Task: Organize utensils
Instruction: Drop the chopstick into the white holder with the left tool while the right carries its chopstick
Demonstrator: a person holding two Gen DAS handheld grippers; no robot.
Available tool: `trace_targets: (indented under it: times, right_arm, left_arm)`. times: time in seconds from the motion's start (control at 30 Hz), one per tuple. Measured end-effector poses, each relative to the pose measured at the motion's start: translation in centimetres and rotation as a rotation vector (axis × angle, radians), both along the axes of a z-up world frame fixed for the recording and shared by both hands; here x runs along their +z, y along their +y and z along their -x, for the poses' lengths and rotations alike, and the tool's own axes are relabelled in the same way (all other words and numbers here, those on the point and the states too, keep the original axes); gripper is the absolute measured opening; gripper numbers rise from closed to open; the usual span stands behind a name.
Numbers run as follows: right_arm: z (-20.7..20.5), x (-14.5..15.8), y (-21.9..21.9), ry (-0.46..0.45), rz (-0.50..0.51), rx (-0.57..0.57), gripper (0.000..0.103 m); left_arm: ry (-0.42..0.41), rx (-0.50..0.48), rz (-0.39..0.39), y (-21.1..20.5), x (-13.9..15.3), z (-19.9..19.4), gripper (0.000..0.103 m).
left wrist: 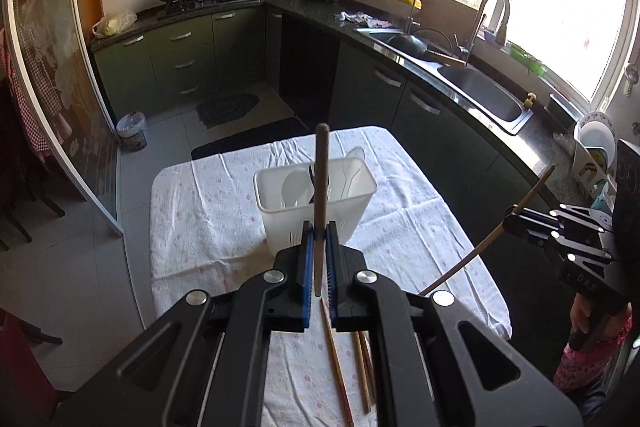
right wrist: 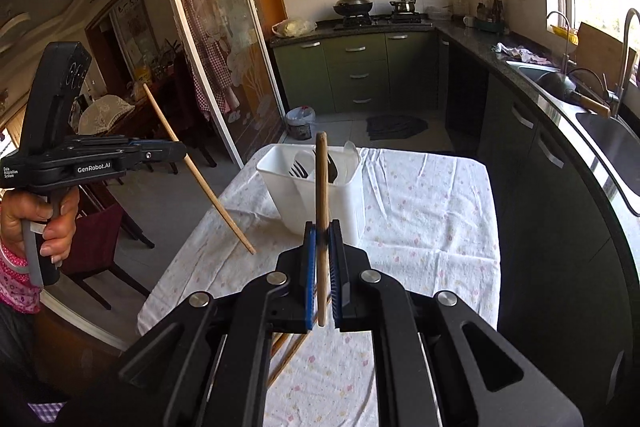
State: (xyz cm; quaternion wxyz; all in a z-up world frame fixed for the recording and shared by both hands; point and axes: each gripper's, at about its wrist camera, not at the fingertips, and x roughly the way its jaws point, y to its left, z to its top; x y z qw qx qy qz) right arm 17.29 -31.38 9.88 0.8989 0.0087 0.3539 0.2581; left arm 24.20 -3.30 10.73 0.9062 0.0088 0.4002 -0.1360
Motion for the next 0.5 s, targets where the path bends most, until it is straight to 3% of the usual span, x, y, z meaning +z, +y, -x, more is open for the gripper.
trace_targets:
  times: [0.27, 0.5]
  right_arm:
    - [-3.0, 4.5, 1.0, -0.061, -0.034, -0.005, 0.007]
    - [-5.6, 6.8, 2.1, -0.102, -0.079, -0.014, 0.007]
  left_arm:
    - [-0.138, 0.061, 0.018, 0.1, 4.5, -4.4, 0.006]
    - [-0.082, 0.083, -0.017, -0.2, 1.1, -8.6, 0.006]
